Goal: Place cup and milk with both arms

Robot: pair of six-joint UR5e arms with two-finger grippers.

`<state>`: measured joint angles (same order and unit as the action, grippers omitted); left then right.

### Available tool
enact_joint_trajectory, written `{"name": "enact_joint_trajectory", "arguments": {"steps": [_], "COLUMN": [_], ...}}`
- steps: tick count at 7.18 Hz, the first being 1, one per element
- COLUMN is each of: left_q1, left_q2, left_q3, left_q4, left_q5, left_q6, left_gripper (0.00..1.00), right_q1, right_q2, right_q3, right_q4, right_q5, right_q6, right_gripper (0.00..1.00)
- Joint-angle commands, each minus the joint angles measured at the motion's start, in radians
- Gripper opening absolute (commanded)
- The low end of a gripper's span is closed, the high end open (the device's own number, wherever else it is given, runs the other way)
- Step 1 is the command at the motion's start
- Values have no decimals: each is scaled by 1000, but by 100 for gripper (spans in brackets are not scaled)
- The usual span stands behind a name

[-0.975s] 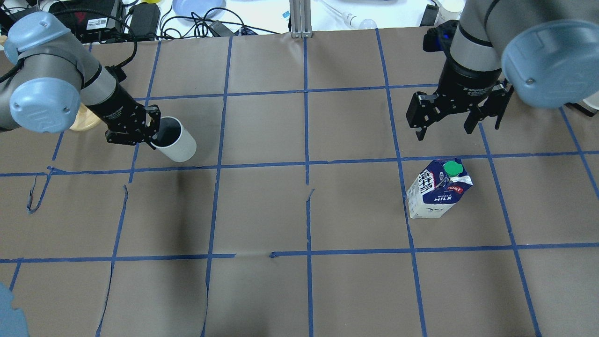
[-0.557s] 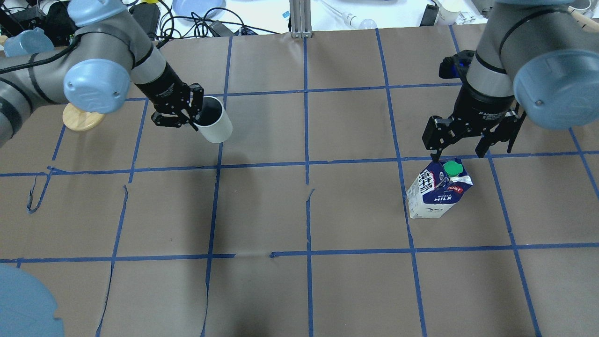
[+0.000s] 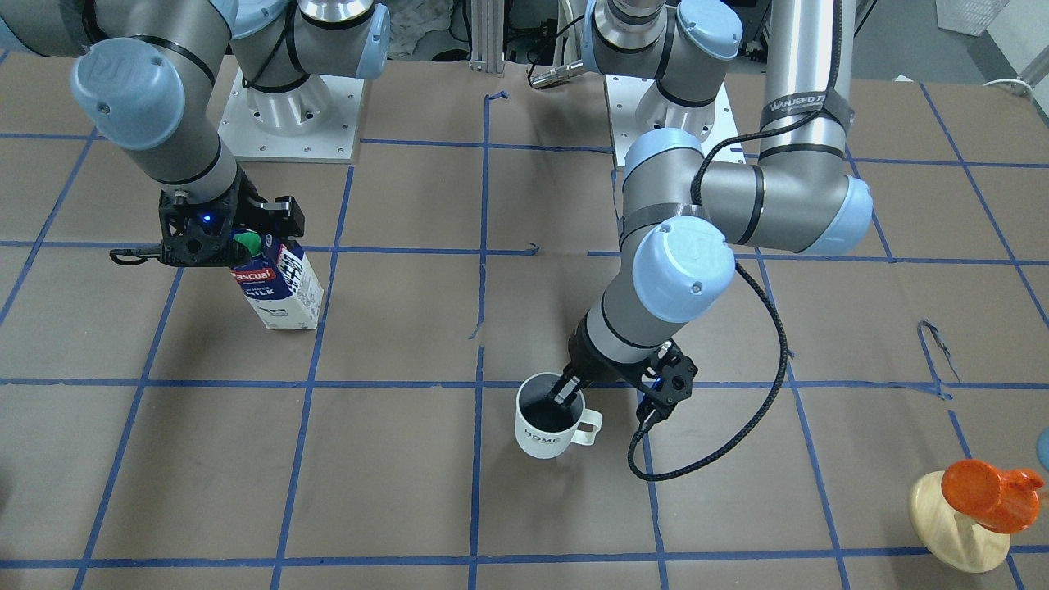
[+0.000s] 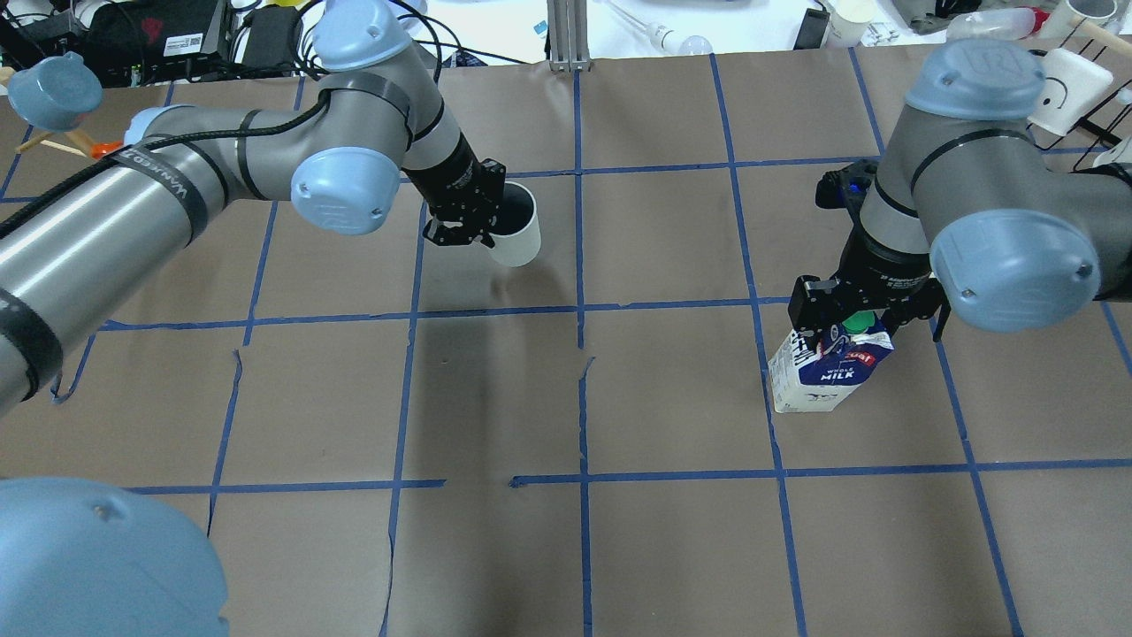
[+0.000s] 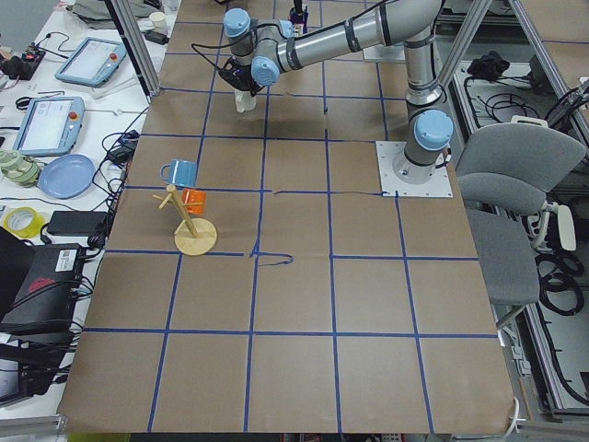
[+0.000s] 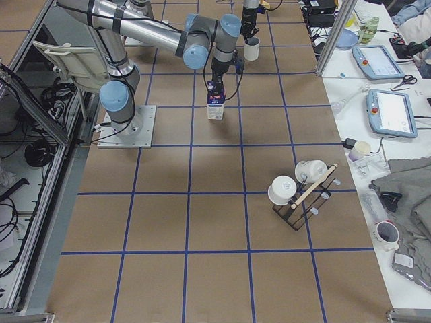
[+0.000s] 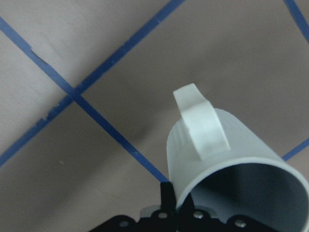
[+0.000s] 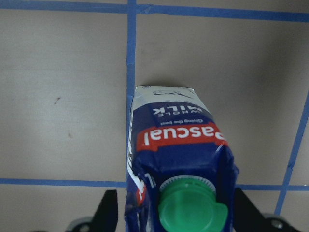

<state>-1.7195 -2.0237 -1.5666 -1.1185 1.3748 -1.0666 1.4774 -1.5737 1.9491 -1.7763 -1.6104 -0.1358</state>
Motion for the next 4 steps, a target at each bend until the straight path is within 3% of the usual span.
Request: {"name": "enact_joint_trajectory", "arguments": {"steps": [1, 2, 4], "left_q1": [-55, -81, -101], "left_q2": [-76, -104, -124], "left_q3": [71, 86, 102], "left_q4": [17, 19, 19], "left_q5": [-3, -3, -6], "left_q6": [-119, -163, -213], "left_gripper": [0, 0, 0], "right_q1": [1, 0, 1], "right_q2": [0, 0, 1], "right_q3": [4, -1, -33], "right_q4": [-25, -25, -14], "right_q5": [1, 0, -9], "right_q6": [8, 8, 8], "right_gripper": [46, 30, 19]}}
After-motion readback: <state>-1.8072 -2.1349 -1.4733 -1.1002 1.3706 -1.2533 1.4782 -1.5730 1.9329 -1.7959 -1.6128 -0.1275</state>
